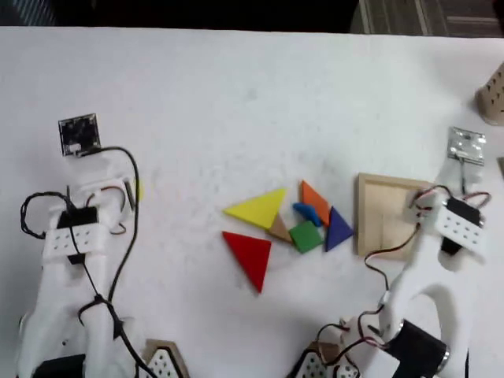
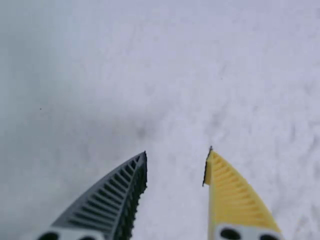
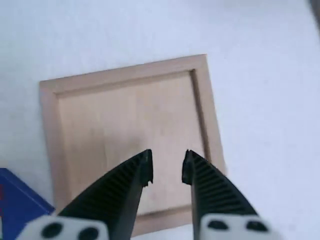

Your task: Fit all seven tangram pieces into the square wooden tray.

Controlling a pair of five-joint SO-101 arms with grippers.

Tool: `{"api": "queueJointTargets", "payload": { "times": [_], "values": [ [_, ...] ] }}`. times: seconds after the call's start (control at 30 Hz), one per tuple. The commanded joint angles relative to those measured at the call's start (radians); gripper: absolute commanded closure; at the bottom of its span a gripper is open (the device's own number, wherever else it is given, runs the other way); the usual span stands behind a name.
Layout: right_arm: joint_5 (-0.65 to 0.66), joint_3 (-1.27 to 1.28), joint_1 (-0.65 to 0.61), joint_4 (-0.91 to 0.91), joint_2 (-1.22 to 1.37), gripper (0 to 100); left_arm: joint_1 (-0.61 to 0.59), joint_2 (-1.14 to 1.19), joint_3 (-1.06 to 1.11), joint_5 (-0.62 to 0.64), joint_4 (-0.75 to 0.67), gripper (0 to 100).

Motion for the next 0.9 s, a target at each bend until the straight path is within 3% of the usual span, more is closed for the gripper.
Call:
{"api": "queueJointTargets", "payload": {
  "times": [0.0,0.1,0.47,0.87],
  "values": [
    [0.232,-0.049,0.041,-0.022,0.054,88.9,-0.004,-0.038,-0.011,0.011,-0.025,79],
    [0.356,-0.064,0.067,-0.059,0.145,88.9,-0.004,-0.038,-0.011,0.009,-0.025,79],
    [0.364,-0.267,0.147,-0.077,0.338,88.9,-0.004,-0.038,-0.008,0.008,-0.021,79],
    [0.364,-0.272,0.099,-0.079,0.481,88.9,-0.004,-0.038,-0.008,0.008,-0.02,79]
  ]
}}
